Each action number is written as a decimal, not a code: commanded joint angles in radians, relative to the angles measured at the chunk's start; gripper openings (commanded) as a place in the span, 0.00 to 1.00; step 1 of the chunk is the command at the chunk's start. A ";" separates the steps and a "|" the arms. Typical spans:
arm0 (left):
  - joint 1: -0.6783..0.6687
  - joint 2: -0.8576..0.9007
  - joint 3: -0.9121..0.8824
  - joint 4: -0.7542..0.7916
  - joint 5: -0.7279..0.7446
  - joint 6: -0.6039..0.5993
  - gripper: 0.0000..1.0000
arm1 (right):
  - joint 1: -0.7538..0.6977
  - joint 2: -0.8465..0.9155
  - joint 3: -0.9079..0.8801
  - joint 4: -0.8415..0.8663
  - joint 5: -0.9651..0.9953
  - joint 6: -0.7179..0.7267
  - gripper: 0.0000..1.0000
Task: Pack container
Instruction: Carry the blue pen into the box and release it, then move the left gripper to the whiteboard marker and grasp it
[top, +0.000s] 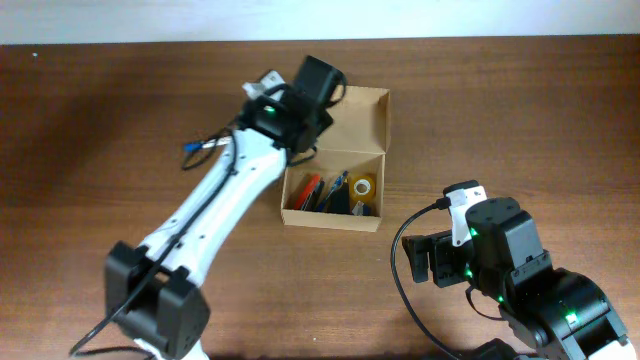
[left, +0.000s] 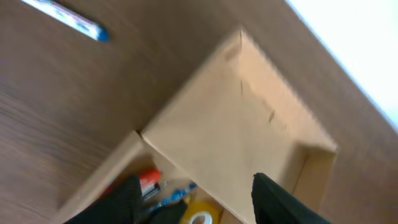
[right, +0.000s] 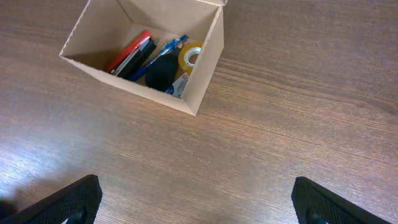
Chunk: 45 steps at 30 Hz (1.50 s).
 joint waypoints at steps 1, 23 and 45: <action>0.074 -0.027 0.023 -0.014 -0.044 0.015 0.56 | 0.006 -0.006 -0.003 0.000 0.010 0.004 0.99; 0.405 0.182 0.023 0.056 0.121 -0.598 1.00 | 0.006 -0.006 -0.003 0.000 0.010 0.004 0.99; 0.503 0.373 0.023 0.060 0.261 -0.828 1.00 | 0.006 -0.006 -0.003 0.000 0.010 0.004 0.99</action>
